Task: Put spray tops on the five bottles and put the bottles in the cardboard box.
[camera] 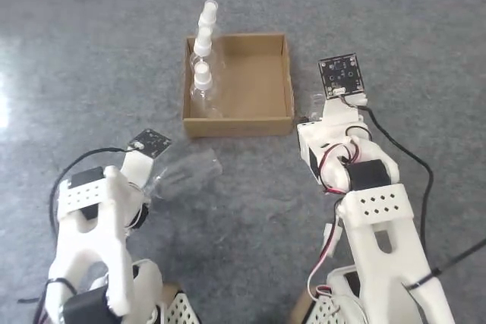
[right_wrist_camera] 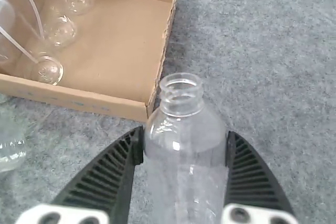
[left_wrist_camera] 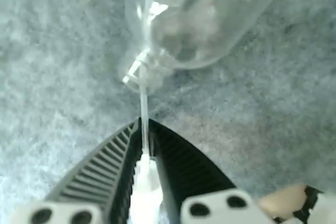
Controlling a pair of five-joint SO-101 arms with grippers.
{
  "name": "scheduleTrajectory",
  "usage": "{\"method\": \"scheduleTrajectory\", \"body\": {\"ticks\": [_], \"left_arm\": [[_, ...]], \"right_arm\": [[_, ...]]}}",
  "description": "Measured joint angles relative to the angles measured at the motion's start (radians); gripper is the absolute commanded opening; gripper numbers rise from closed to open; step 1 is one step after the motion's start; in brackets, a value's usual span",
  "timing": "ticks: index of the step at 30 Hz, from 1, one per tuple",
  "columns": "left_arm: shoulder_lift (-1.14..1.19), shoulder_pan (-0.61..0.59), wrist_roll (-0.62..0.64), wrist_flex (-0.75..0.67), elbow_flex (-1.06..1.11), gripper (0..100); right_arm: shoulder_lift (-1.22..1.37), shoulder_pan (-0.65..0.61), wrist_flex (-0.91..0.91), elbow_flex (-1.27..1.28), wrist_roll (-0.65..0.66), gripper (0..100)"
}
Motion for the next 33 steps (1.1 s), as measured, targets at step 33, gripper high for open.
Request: {"method": "scheduleTrajectory", "body": {"ticks": [33], "left_arm": [[0.000, -0.236, -0.112, 0.130, -0.216, 18]], "right_arm": [[0.000, 0.000, 0.000, 0.000, 0.000, 16.6]]}}
